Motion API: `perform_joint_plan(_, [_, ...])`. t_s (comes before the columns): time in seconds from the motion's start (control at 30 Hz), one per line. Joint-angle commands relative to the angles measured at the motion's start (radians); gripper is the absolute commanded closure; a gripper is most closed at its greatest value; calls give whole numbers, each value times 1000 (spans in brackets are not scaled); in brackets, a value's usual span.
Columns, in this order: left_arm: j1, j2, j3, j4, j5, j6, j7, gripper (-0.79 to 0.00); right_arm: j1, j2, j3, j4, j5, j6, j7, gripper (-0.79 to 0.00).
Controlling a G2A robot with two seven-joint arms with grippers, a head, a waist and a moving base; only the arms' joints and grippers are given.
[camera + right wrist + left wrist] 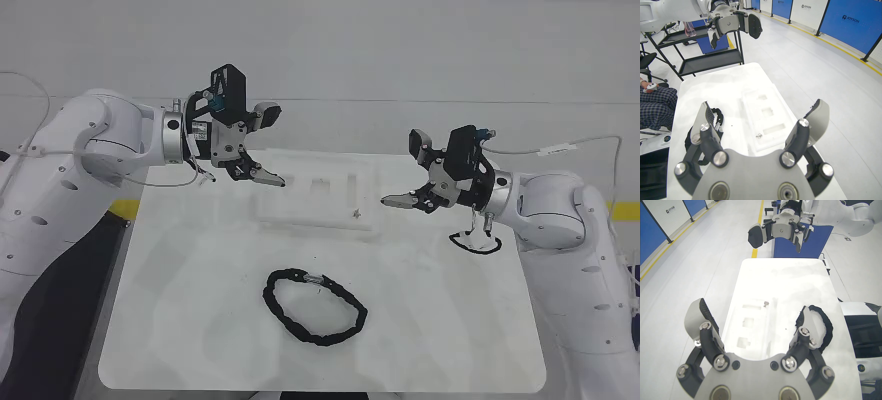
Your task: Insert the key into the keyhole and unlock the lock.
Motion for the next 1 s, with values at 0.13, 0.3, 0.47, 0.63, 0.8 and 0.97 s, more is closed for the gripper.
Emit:
perform_joint_plan(0.13, [0, 0, 0, 0, 0, 0, 0, -784, 0, 0, 0, 0, 0, 0, 0, -784])
perform_joint_plan(0.3, [0, 0, 0, 0, 0, 0, 0, -785, 0, 0, 0, 0, 0, 0, 0, -785])
perform_joint_plan(0.47, [0, 0, 0, 0, 0, 0, 0, -785, 0, 0, 0, 0, 0, 0, 0, -785])
perform_joint_plan(0.63, [0, 0, 0, 0, 0, 0, 0, -785, -14, -2, -29, -3, -21, 57, -6, -785])
perform_joint_plan(0.8, [0, 0, 0, 0, 0, 0, 0, -785, -4, -11, -101, 37, 3, 152, 1, -785])
perform_joint_plan(0.97, [0, 0, 0, 0, 0, 0, 0, -785, 16, -25, -188, 82, 17, 272, 39, -785])
